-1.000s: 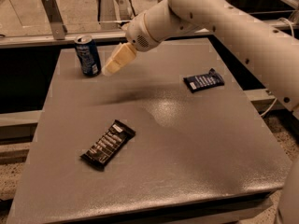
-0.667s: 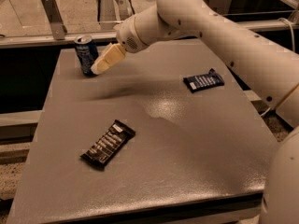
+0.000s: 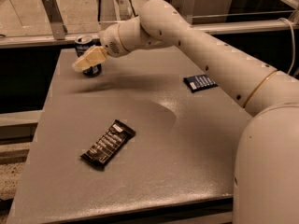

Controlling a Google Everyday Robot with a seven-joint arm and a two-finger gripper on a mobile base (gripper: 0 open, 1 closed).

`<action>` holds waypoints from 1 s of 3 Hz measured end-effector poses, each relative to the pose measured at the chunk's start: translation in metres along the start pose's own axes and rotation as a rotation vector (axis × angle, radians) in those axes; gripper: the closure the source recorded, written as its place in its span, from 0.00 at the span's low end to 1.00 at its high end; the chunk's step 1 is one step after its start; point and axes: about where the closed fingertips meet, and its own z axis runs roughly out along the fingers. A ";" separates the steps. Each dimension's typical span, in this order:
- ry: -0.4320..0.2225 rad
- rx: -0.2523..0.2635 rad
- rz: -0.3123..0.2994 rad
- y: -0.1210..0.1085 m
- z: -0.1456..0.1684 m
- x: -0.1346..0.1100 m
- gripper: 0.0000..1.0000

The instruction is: Knock pepsi can over

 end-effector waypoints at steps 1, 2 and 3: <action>-0.036 -0.035 0.072 0.006 0.019 -0.003 0.33; -0.048 -0.032 0.099 0.007 0.018 -0.002 0.56; -0.049 0.030 0.097 -0.002 -0.012 -0.002 0.79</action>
Offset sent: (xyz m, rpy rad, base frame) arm -0.0017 0.0121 -0.0038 0.0996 0.1046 -0.0333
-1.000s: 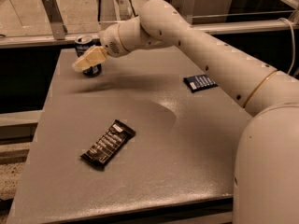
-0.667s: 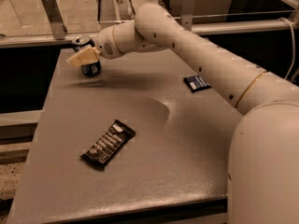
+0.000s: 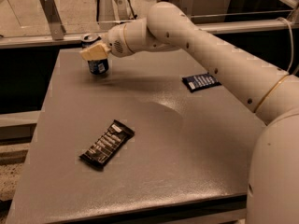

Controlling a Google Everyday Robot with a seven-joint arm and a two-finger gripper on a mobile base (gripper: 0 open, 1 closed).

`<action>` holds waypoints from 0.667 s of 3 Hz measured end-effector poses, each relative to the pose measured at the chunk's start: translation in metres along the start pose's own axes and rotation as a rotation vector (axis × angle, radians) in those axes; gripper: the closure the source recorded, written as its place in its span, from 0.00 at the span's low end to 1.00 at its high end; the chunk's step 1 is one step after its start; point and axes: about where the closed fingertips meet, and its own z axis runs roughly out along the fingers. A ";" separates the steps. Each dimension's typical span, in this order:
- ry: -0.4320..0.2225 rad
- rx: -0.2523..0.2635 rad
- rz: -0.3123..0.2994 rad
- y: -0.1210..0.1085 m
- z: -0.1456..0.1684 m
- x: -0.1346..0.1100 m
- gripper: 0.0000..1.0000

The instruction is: Knock pepsi can over

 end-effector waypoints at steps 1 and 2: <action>0.041 0.075 -0.047 -0.016 -0.061 -0.013 0.99; 0.172 0.083 -0.118 -0.013 -0.110 -0.014 1.00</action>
Offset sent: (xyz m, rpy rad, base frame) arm -0.0538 -0.1644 0.0678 -0.4493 -0.0716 0.0281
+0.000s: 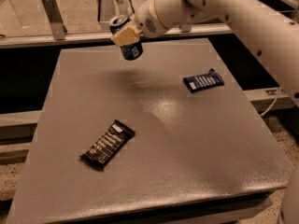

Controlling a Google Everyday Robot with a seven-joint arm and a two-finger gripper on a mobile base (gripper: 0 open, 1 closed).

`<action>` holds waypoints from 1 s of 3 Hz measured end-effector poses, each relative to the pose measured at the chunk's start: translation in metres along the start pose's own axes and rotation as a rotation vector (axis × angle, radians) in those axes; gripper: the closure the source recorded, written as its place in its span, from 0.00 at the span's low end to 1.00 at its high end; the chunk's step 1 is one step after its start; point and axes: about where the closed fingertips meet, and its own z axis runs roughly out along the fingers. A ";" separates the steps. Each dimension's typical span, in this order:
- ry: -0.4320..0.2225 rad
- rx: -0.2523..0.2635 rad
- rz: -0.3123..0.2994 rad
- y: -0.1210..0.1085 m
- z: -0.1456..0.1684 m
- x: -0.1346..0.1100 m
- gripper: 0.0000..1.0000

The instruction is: Knock pepsi can over

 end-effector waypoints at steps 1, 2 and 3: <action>0.177 -0.017 -0.101 0.003 -0.026 0.011 1.00; 0.331 -0.109 -0.210 0.028 -0.019 0.025 1.00; 0.421 -0.213 -0.300 0.058 0.001 0.035 1.00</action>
Offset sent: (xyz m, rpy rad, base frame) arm -0.0621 -0.0160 -0.0342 -0.6014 0.0381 0.3109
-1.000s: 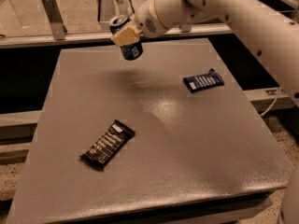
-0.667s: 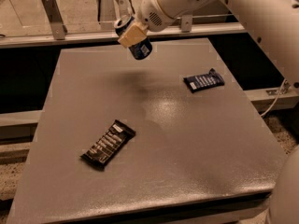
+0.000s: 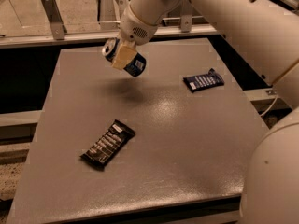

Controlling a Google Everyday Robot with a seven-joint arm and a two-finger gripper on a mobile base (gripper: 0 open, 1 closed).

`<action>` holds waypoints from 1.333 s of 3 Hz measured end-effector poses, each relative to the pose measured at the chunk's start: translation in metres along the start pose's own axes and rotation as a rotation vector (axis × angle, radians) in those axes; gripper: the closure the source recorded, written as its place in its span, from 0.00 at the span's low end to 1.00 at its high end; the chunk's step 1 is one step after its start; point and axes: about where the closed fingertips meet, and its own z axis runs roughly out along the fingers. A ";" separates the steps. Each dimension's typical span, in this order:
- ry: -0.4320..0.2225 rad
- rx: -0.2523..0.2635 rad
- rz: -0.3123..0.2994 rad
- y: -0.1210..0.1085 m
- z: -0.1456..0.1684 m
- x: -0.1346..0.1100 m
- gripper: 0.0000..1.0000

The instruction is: Knock pepsi can over

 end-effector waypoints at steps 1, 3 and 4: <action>0.045 -0.067 -0.084 0.018 0.021 -0.013 0.83; 0.085 -0.152 -0.179 0.046 0.053 -0.029 0.36; 0.092 -0.171 -0.199 0.051 0.060 -0.033 0.13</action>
Offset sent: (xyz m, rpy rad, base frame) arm -0.0471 0.0610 -0.0405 -0.1556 0.0402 0.2563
